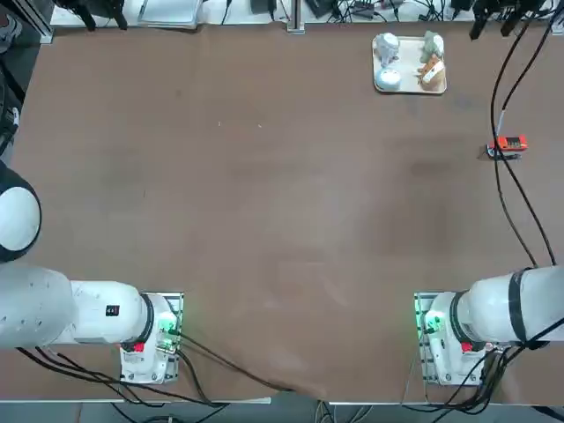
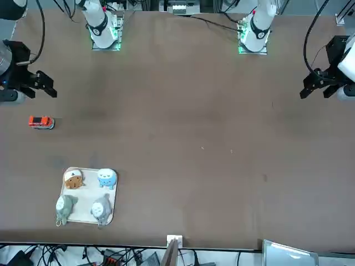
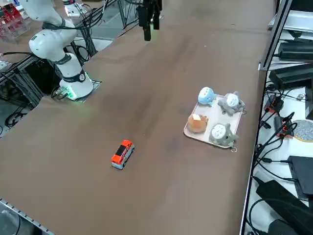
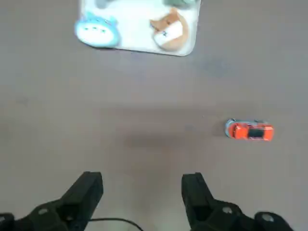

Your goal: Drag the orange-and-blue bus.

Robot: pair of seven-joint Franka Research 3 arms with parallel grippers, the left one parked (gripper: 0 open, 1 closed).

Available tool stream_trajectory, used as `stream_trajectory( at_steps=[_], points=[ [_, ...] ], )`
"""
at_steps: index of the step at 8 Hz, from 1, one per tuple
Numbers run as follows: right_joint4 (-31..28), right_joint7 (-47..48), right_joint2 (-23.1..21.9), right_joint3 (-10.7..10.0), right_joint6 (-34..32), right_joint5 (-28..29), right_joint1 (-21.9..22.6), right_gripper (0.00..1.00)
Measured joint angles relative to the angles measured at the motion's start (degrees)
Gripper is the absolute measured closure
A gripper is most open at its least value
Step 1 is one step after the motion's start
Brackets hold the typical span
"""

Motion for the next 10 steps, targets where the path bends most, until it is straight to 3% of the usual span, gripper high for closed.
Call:
stream_trajectory(
  at_steps=[3, 6, 8, 10],
  points=[
    [0.1, 2.0, 0.1, -0.9, -9.8, -5.5, -4.6, 0.0],
    [-0.1, 7.9, 1.7, -1.3, -14.2, -5.8, -14.7, 0.0],
    [-0.4, 19.5, 6.1, -1.4, -9.2, -5.8, -19.0, 0.0],
    [-0.8, 33.0, 11.6, -1.4, -1.8, -5.7, -20.5, 0.0]
  ],
)
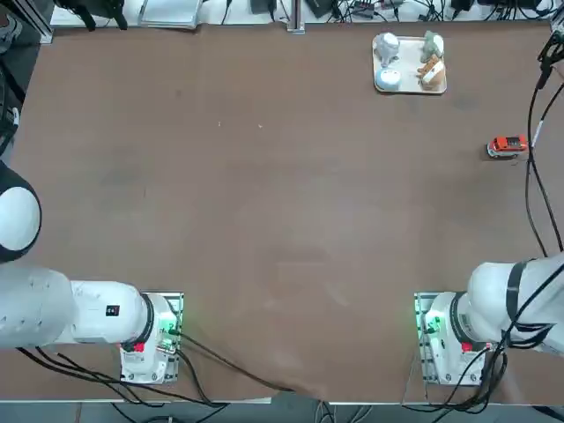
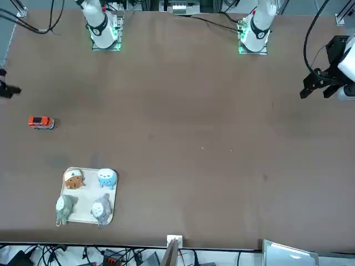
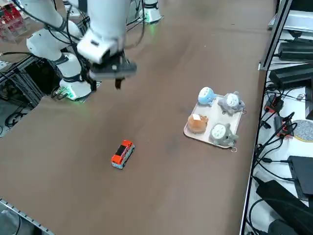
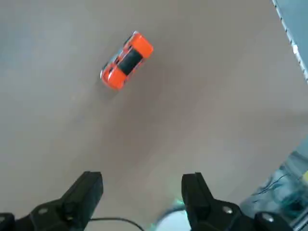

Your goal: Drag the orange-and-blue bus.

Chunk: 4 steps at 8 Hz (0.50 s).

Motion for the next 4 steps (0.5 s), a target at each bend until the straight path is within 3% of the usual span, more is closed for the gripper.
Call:
stream_trajectory(
  at_steps=[4],
  points=[
    [-6.4, 8.4, 6.4, 0.0, 17.8, 6.5, -7.2, 0.0]
  ],
)
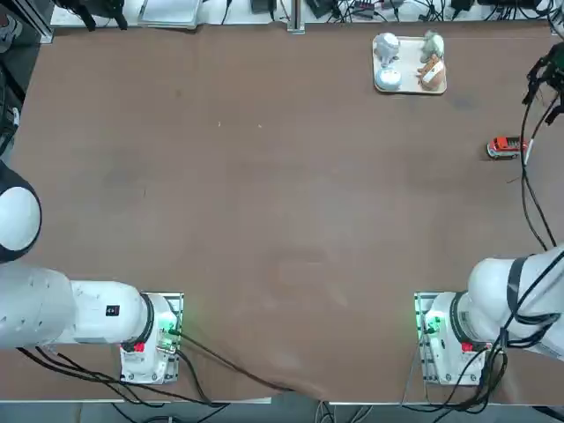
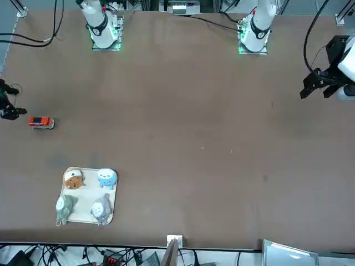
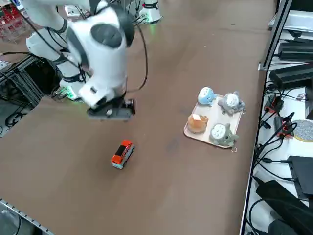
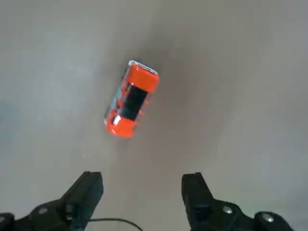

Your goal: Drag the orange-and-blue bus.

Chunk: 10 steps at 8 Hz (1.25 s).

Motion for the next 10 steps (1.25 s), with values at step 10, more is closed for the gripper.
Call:
stream_trajectory(
  at_steps=[10],
  points=[
    [-18.1, 5.5, 5.7, 0.6, 37.9, 7.4, -4.3, 0.04]
  ],
)
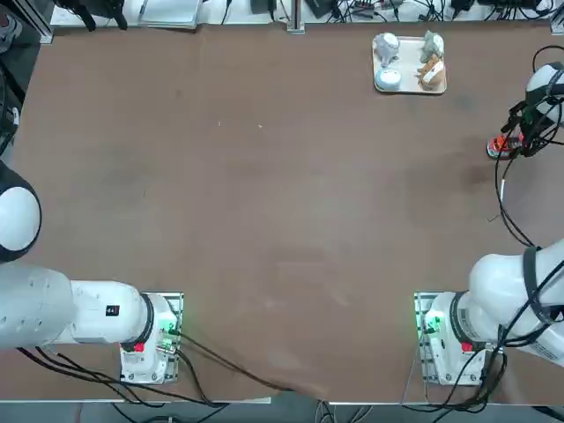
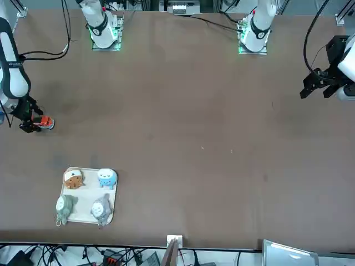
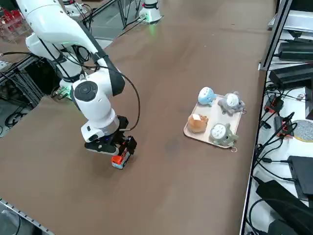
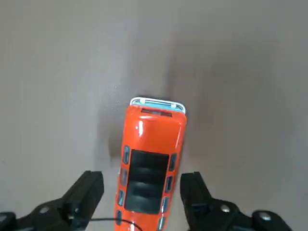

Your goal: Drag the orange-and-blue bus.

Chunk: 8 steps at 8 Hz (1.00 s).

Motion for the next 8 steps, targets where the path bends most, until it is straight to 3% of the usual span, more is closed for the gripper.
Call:
stream_trajectory(
  at_steps=[2, 3, 8],
  points=[
    [0.0, 0.2, 0.2, 0.0, 0.0, 0.0, -0.1, 0.13],
    [0.0, 0.9, 0.2, 0.0, 0.0, 0.1, -0.1, 0.35],
    [0.0, 2.6, 0.0, 0.0, 0.0, 0.1, -0.1, 0.4]
  ],
)
